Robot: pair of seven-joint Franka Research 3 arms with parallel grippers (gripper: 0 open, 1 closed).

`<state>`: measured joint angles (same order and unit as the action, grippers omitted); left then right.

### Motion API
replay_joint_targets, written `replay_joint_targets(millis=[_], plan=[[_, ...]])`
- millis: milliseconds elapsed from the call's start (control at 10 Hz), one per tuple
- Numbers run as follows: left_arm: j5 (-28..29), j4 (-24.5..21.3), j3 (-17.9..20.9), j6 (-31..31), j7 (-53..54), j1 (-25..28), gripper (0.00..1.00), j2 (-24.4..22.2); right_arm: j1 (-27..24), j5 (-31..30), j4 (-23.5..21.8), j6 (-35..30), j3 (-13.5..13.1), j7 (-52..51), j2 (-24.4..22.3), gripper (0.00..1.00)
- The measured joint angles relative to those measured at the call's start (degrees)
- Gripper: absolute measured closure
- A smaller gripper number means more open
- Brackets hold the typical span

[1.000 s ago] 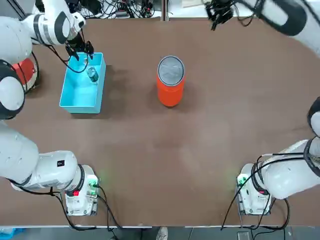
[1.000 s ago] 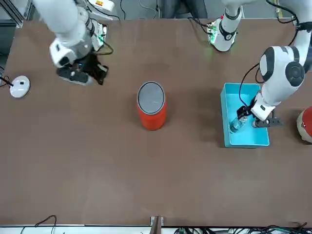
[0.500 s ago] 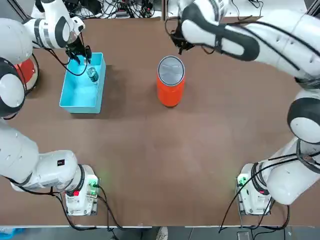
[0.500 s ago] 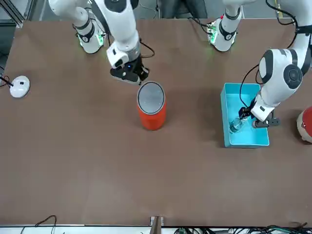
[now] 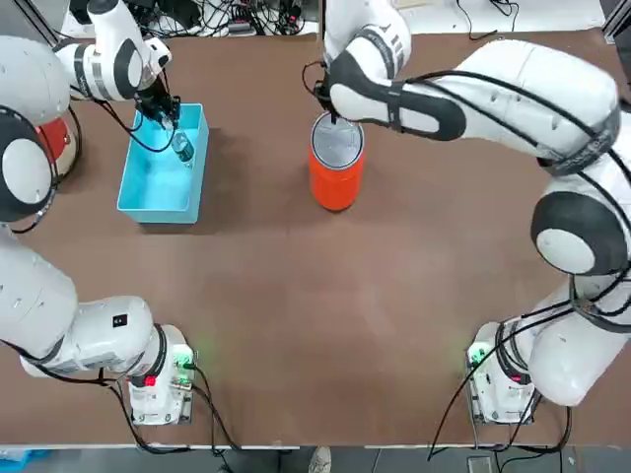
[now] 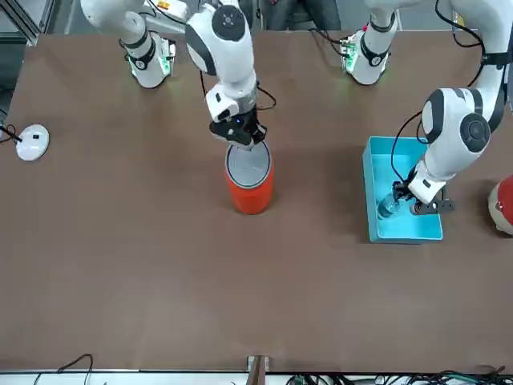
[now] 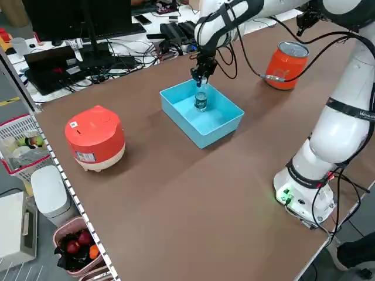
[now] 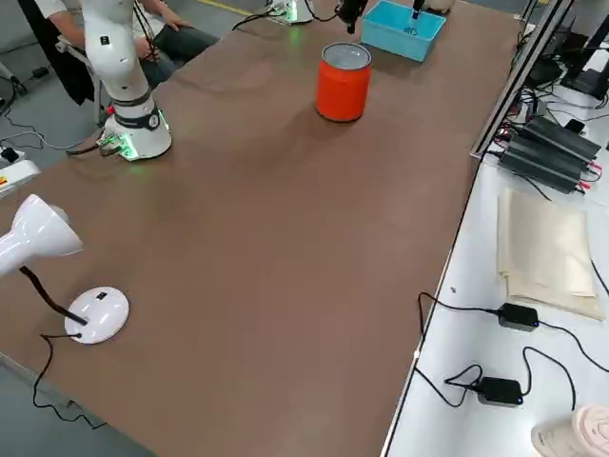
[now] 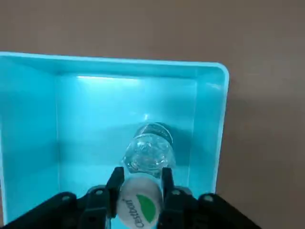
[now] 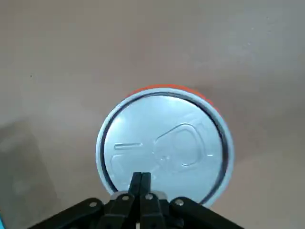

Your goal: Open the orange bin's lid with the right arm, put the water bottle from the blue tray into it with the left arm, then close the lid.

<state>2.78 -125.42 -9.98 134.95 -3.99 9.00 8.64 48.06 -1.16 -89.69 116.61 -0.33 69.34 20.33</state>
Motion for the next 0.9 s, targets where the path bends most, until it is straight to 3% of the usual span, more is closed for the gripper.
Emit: replay_joint_targets(millis=[600,900], plan=[[0.01,1.94,0.00,-3.43,-0.06,0.04,0.63,-4.79,1.96,-5.82,2.01,4.81,-0.14,4.12,6.61,0.97],[0.00,5.90,-0.15,-8.72,-0.53,-0.10,0.63,-7.62,2.08,-7.11,2.38,5.57,-0.29,4.40,7.62,0.97]])
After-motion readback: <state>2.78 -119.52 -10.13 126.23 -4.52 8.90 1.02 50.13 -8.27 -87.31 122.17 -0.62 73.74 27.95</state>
